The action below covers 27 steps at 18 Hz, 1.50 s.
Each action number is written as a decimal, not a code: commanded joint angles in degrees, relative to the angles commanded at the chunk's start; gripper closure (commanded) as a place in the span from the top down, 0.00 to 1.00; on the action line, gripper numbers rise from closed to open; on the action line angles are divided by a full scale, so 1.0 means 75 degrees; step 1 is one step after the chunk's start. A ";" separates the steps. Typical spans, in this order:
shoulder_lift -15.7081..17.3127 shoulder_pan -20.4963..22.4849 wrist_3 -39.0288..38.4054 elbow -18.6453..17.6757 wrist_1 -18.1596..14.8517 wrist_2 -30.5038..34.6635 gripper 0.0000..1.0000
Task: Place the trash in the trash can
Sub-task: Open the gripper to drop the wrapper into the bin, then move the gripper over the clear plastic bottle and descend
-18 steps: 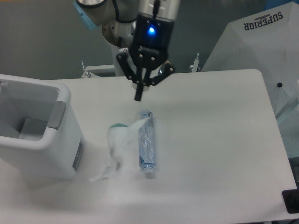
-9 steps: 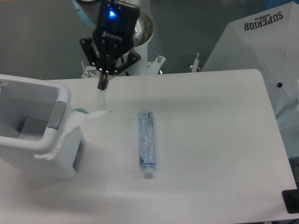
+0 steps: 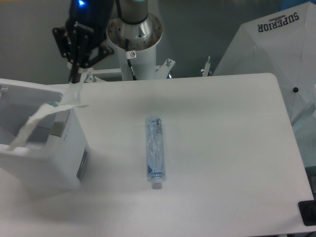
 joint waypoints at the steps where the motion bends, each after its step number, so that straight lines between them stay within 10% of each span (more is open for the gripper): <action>1: 0.0000 -0.0070 0.0046 -0.0023 0.0000 0.0000 0.00; 8: 0.0035 -0.0270 0.0316 -0.0305 0.0000 0.0012 0.13; 11: 0.0035 -0.0270 0.0445 -0.0386 0.0000 0.0012 0.38; 14: 0.0035 -0.0270 0.0539 -0.0399 0.0023 0.0012 1.00; 27: -0.0456 0.0325 0.0504 0.0011 0.0012 0.0270 1.00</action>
